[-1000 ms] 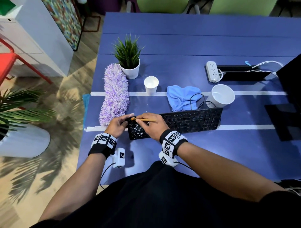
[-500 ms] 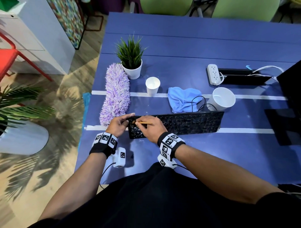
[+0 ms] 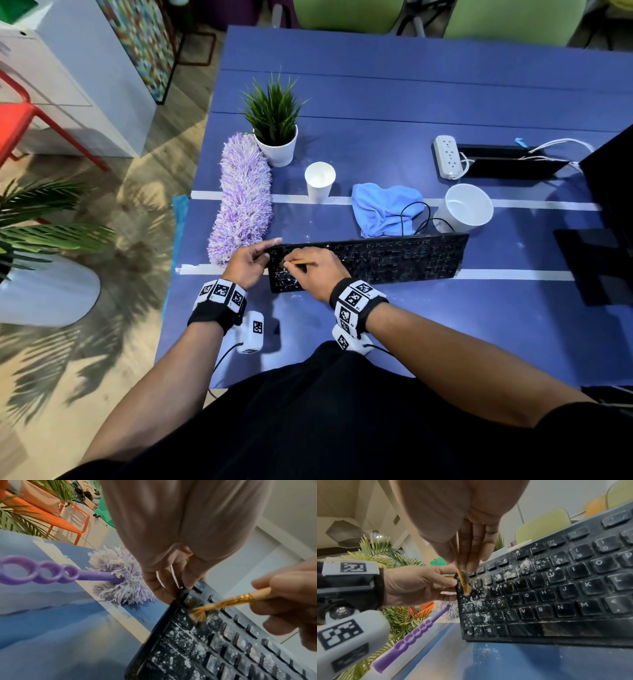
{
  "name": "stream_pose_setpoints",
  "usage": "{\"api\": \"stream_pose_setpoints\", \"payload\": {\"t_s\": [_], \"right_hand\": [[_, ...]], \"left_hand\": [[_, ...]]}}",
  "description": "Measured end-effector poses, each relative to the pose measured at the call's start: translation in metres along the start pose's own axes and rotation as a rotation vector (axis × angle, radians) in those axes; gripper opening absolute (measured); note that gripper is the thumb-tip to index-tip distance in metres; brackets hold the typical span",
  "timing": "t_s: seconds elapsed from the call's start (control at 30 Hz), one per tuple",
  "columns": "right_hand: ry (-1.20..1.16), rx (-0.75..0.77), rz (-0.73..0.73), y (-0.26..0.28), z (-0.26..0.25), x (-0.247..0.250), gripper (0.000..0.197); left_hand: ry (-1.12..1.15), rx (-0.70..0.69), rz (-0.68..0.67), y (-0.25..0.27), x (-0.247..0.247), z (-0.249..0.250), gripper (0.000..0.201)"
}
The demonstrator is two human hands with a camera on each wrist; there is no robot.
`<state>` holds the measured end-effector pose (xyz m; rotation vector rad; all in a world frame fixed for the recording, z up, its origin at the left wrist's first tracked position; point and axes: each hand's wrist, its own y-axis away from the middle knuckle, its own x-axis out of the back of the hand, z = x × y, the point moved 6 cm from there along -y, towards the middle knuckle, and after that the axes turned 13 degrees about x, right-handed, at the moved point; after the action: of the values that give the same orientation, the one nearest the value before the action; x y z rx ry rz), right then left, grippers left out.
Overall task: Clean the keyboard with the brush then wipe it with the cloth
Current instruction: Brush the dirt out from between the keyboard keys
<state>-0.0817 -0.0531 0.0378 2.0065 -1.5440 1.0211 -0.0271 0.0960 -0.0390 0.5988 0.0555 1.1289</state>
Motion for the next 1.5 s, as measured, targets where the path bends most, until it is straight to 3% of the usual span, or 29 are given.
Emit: {"api": "stream_pose_setpoints", "payload": {"t_s": [0.13,0.3,0.43,0.6,0.73,1.1,1.33,1.5], "right_hand": [[0.020,-0.042,-0.161,0.002,0.003,-0.013,0.017],[-0.053,0.007,-0.129,0.002,-0.001,-0.009,0.020],[0.099,-0.003,-0.176,0.002,-0.001,-0.011,0.018],[0.069,0.020,-0.045,0.011,0.005,0.001,0.015],[0.055,-0.037,-0.165,0.011,0.011,-0.005,0.015],[0.056,-0.075,-0.199,0.016,0.015,-0.013,0.013],[0.067,0.051,-0.299,0.006,-0.006,-0.026,0.017],[0.189,-0.054,-0.234,0.012,0.008,-0.015,0.016]], "left_hand": [[0.005,-0.005,-0.010,0.001,0.000,0.000,0.045],[0.018,0.007,-0.007,0.003,0.000,0.000,0.043],[0.019,0.012,-0.003,0.003,-0.001,0.000,0.043],[0.023,0.000,-0.008,0.004,-0.002,0.002,0.043],[0.032,0.015,-0.003,0.002,-0.002,-0.001,0.043],[0.030,-0.002,0.006,0.000,-0.001,-0.002,0.045],[0.005,-0.008,0.032,0.001,0.003,-0.006,0.070],[0.015,-0.002,0.041,0.004,0.001,-0.003,0.074]]}}
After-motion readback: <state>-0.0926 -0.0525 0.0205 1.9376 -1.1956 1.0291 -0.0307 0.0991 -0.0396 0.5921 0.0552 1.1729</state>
